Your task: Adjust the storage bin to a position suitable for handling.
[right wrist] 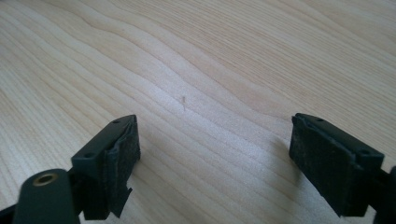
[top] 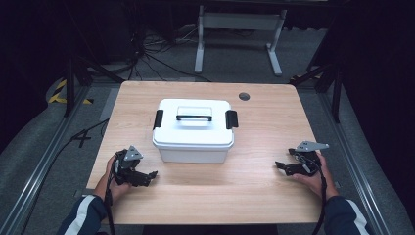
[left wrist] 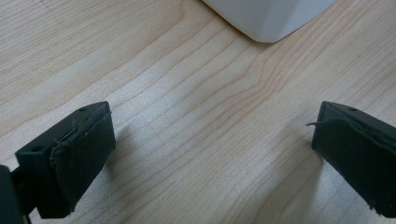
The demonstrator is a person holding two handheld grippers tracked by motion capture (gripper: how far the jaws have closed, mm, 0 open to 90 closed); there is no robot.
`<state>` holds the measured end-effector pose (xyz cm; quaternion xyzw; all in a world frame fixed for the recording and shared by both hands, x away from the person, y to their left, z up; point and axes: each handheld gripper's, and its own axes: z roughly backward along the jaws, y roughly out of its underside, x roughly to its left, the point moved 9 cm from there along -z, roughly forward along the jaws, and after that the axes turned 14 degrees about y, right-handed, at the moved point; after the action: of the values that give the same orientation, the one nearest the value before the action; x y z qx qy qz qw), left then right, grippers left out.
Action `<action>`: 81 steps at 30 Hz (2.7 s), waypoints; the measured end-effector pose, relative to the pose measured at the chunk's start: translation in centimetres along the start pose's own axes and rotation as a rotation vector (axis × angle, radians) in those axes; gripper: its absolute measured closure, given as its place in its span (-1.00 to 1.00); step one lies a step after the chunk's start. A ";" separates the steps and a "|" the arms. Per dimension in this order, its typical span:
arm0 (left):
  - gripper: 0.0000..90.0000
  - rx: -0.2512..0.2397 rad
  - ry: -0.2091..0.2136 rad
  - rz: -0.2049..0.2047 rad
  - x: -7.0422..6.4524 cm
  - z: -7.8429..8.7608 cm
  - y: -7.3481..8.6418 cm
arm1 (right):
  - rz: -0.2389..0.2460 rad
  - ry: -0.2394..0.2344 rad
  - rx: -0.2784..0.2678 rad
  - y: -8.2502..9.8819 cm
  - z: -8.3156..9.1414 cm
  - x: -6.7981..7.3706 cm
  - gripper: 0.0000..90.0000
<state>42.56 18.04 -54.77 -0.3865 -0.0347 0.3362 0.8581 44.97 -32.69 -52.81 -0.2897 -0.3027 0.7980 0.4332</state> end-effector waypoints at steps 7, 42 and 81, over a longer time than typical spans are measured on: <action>-1.00 0.011 0.019 -0.026 0.0 0.1 0.0 | 0.003 0.000 0.001 0.0 0.0 0.0 -0.67; -0.99 0.013 0.030 -0.034 0.0 0.1 0.0 | 0.314 -0.104 -0.009 -10.0 4.4 3.5 -0.10; -0.99 0.014 0.029 -0.034 0.0 0.1 0.0 | 0.760 -0.260 0.023 -27.4 2.4 16.5 0.05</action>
<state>42.56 18.11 -54.74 -0.3849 -0.0266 0.3160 0.8668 49.87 -6.86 -34.47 -0.2729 -0.2173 0.9346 0.0687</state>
